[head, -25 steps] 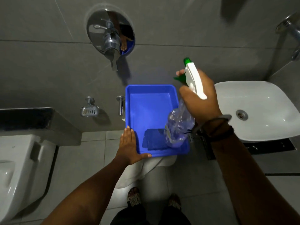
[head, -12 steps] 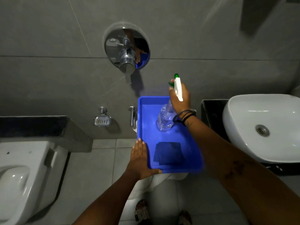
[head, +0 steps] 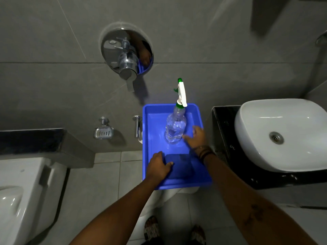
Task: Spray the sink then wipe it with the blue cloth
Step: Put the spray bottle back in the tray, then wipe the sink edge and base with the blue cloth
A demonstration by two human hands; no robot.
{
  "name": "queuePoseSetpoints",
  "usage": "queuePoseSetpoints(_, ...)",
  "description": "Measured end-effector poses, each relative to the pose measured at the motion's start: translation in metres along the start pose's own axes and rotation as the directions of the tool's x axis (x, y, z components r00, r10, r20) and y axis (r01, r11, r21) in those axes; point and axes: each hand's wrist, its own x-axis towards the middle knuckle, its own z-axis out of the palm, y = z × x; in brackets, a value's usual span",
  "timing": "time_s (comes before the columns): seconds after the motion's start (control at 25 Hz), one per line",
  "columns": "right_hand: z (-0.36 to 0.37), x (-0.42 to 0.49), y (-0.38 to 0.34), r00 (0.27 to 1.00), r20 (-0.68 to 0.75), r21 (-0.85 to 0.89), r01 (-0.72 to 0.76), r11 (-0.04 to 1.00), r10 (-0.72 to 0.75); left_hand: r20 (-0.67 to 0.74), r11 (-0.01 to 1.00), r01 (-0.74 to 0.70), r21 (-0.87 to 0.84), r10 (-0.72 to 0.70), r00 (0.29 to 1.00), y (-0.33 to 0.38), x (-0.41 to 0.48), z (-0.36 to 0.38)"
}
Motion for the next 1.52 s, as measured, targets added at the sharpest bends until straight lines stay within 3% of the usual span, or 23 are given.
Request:
queuePoseSetpoints(0.12,0.015,-0.027,0.052,0.937,0.167,-0.242,-0.264,0.934,0.308,0.064,0.971,0.214,-0.104,-0.208,0.976,0.003,0.008,0.016)
queuePoseSetpoints(0.2,0.022,-0.04,0.062,0.914,0.19,-0.304,-0.293,0.906,0.359,0.095,0.936,0.317,-0.155,-0.306,0.947,0.003,0.01,0.023)
queuePoseSetpoints(0.36,0.031,-0.046,0.067,0.883,0.159,-0.213,-0.406,0.888,0.442,0.182,0.858,0.468,-0.211,-0.436,0.881,-0.002,0.023,0.03)
queuePoseSetpoints(0.48,0.027,-0.041,0.073,0.795,0.278,-0.211,-0.496,0.842,0.539,0.25,0.849,0.479,-0.222,-0.426,0.87,-0.004,0.024,0.03)
queuePoseSetpoints(0.56,0.022,-0.041,0.075,0.776,0.331,-0.169,-0.511,0.843,0.536,0.208,0.886,0.427,-0.18,-0.39,0.897,-0.001,0.019,0.031)
queuePoseSetpoints(0.64,0.02,-0.044,0.078,0.785,0.339,-0.099,-0.519,0.849,0.519,0.237,0.861,0.403,-0.31,-0.341,0.91,0.001,0.012,0.028)
queuePoseSetpoints(0.88,-0.009,-0.061,0.061,0.887,0.273,0.204,-0.431,0.879,0.372,0.458,0.58,0.464,-0.669,-0.169,0.873,0.016,-0.008,0.0)
queuePoseSetpoints(1.04,-0.037,-0.074,0.04,0.935,0.25,0.337,-0.328,0.882,0.252,0.58,0.454,0.541,-0.708,-0.062,0.812,0.044,-0.018,-0.015)
queuePoseSetpoints(1.36,-0.116,-0.1,0.06,0.947,0.217,0.541,-0.319,0.778,0.237,0.664,0.52,0.559,-0.646,0.022,0.747,0.102,-0.037,0.016)
queuePoseSetpoints(1.52,-0.169,-0.102,0.095,0.944,0.153,0.496,-0.329,0.804,0.292,0.592,0.603,0.49,-0.629,-0.036,0.805,0.139,-0.05,0.06)
